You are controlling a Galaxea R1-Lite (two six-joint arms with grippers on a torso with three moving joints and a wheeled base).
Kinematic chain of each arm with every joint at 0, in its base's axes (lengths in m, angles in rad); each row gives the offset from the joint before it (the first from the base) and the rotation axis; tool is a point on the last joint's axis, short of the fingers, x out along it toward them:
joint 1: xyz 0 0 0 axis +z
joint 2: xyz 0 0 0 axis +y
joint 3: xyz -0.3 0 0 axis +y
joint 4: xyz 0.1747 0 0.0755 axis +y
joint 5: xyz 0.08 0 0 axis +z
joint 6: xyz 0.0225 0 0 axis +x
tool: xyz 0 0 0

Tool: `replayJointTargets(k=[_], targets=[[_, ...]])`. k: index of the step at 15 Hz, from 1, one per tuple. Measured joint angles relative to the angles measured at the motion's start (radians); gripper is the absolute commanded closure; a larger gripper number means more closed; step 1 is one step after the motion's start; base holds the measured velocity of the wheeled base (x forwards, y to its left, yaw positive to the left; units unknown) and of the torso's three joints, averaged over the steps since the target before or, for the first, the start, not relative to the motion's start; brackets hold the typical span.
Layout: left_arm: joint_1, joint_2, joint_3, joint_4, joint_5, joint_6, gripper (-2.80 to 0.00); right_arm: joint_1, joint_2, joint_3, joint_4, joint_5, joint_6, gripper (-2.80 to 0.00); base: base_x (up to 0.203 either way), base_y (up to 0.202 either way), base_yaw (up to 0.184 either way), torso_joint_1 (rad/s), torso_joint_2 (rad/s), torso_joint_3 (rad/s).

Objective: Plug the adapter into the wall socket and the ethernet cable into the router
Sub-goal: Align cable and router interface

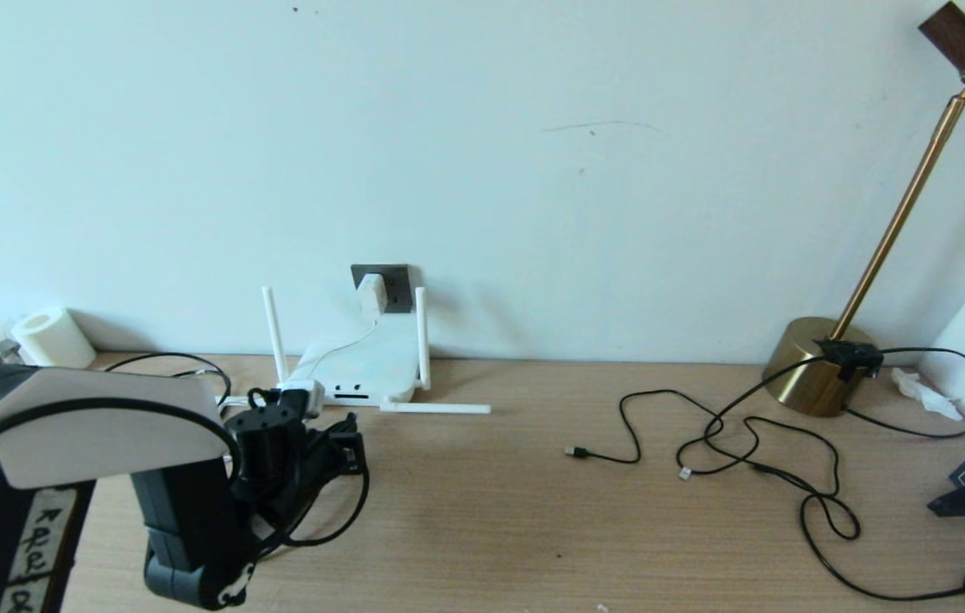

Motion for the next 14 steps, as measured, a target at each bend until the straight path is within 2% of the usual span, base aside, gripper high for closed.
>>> replayJointTargets(k=[9,14], targets=[[0.026,-0.004,-0.001,-0.003,-0.037,-0.001,0.0,0.0,0.0,0.0,0.0,0.0,0.0,0.0,0.0,0.0,0.0,0.0,0.0,0.0],[0.055,-0.009,0.003,-0.004,-0.08,-0.002,0.0,0.0,0.0,0.0,0.0,0.0,0.0,0.0,0.0,0.0,0.0,0.0,0.0,0.0]])
